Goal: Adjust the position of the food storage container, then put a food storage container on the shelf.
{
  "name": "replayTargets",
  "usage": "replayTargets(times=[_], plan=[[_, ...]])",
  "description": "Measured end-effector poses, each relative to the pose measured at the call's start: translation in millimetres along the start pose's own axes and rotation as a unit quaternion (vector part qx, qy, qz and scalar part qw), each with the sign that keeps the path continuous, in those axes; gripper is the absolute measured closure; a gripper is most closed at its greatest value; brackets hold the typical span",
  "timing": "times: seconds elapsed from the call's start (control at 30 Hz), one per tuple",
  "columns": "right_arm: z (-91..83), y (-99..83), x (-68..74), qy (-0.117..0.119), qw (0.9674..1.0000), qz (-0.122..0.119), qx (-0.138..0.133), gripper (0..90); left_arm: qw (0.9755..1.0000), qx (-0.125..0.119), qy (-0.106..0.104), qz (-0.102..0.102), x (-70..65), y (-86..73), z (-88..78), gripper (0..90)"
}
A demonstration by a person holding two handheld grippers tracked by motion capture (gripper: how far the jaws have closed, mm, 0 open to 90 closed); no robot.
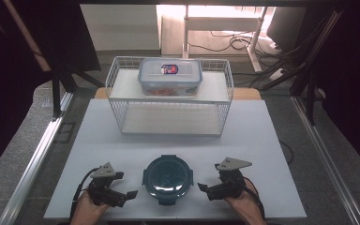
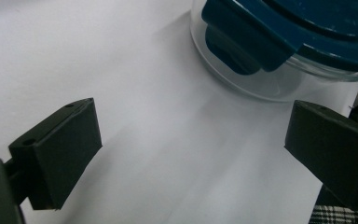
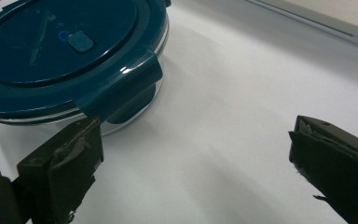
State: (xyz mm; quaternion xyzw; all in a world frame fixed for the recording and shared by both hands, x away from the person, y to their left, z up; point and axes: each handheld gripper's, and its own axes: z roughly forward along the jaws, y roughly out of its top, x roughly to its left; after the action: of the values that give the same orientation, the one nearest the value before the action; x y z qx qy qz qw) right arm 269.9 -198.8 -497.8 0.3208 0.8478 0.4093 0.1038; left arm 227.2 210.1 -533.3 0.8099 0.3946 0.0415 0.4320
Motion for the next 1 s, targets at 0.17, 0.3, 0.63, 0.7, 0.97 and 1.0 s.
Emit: replayTargets(times=[0.17,0.3,0.63,0.7,0.97,1.0], plan=[[-0.4,2.0,0.5,-0.004,1.0000,-0.006,-0.005,2.0,0.9999,-0.005,0.000,0.010,-0.3,0.2,2.0,2.0],[-2.1,5.0,2.0,-0.004,0.9999,-0.006,-0.012,1.8,0.9999,-0.005,-0.002,0.014,-1.7,1.8,2.4,1.6],[5.6,21.6,16.7,0.033,0.9989,0.029,0.015,0.2,0.9995,-0.012,-0.026,0.010,-11.7,26.7,5.6,1.7],[9.0,24.6,19.0,0.043,0.9983,0.032,0.024,0.2,0.9988,-0.016,-0.045,0.007,-12.7,32.7,7.9,1.9],[26.7,34.2,25.2,0.107,0.9908,0.070,0.044,3.0,0.9935,0.027,-0.111,-0.004,-7.9,47.6,32.4,0.6],[29.8,34.5,24.8,0.108,0.9902,0.073,0.050,3.7,0.9921,0.031,-0.121,-0.009,-5.8,48.5,34.8,0.6]])
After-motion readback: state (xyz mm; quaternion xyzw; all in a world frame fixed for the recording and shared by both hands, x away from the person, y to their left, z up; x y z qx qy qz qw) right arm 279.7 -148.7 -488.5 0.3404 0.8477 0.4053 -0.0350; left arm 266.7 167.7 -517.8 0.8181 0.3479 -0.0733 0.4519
